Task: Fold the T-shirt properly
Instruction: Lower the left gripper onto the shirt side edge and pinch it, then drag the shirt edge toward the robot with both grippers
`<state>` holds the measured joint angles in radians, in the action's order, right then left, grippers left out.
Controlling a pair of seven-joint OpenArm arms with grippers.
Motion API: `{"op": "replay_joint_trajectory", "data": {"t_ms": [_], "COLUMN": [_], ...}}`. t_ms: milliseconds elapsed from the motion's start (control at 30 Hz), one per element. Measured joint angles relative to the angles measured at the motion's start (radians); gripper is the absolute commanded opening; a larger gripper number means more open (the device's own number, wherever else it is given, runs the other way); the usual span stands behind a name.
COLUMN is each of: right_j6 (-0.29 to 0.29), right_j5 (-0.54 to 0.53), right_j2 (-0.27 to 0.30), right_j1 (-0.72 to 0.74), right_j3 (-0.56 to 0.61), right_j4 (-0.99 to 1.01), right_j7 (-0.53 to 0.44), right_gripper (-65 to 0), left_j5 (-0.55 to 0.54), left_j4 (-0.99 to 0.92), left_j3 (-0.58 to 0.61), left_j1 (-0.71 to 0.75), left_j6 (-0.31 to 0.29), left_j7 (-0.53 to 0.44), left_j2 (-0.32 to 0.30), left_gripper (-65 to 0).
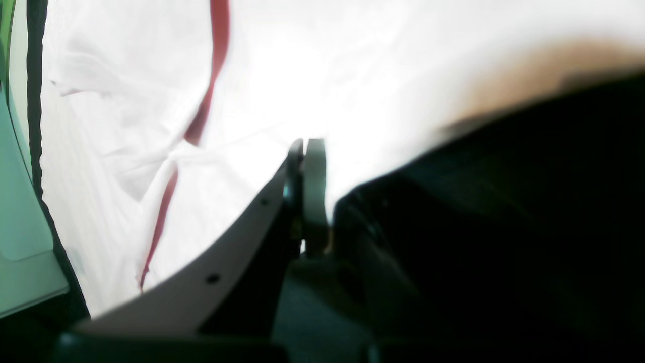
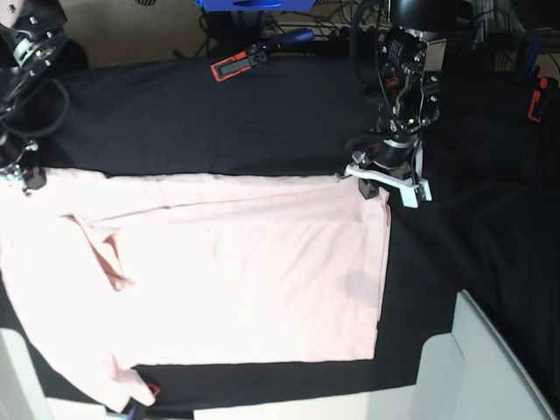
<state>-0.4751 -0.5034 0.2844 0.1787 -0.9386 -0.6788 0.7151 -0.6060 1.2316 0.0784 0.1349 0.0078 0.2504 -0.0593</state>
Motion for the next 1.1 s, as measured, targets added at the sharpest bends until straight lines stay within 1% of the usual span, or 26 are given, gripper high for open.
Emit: {"op": "replay_joint_trajectory", "data": {"t_ms": [233, 400, 533, 700, 867, 933, 1000, 1100], "right_j6": [-0.014, -0.007, -0.007, -0.016, -0.019, -0.023, -0.027, -0.085], "right_j5": [-0.021, 0.001, -0.007, -0.021, -0.026, -0.033, -0.04, -0.037], "right_j2": [-0.001, -0.002, -0.003, -0.003, -0.003, -0.003, -0.002, -0.008], "right_j1": [-0.042, -0.105, -0.125, -0.154, -0.168, -0.175, -0.182, -0.21], "right_j3": [0.0, 0.003, 0.002, 0.002, 0.0, 0.0, -0.001, -0.001], "right_j4": [-0.018, -0.119, -0.143, -0.152, -0.156, -0.157, -0.158, -0.18], "right_j7": [-0.006, 0.015, 0.05, 0.05, 0.053, 0.065, 0.072, 0.09], "right_gripper": [-64.7, -64.7, -64.7, -64.7, -64.7, -64.7, -64.7, -64.7], "left_j5": [-0.001, -0.003, -0.005, -0.005, -0.001, -0.001, -0.005, -0.005], "left_j4": [0.034, 0.035, 0.048, 0.14, 0.215, 0.219, 0.22, 0.22], "left_j3": [-0.001, 0.0, 0.0, 0.0, 0.0, -0.021, -0.067, -0.112], "left_j1": [0.05, 0.088, 0.126, 0.205, 0.28, 0.29, 0.304, 0.327], "left_j6": [-0.007, -0.013, -0.022, -0.01, -0.008, -0.014, -0.026, -0.031], "left_j7": [-0.008, -0.014, -0.035, -0.008, -0.007, -0.005, -0.003, 0.007], "left_j2": [-0.016, -0.022, -0.032, -0.04, -0.041, -0.039, -0.033, -0.033], "left_gripper": [-65.0, -65.0, -65.0, -65.0, -65.0, -65.0, -65.0, -65.0]}}
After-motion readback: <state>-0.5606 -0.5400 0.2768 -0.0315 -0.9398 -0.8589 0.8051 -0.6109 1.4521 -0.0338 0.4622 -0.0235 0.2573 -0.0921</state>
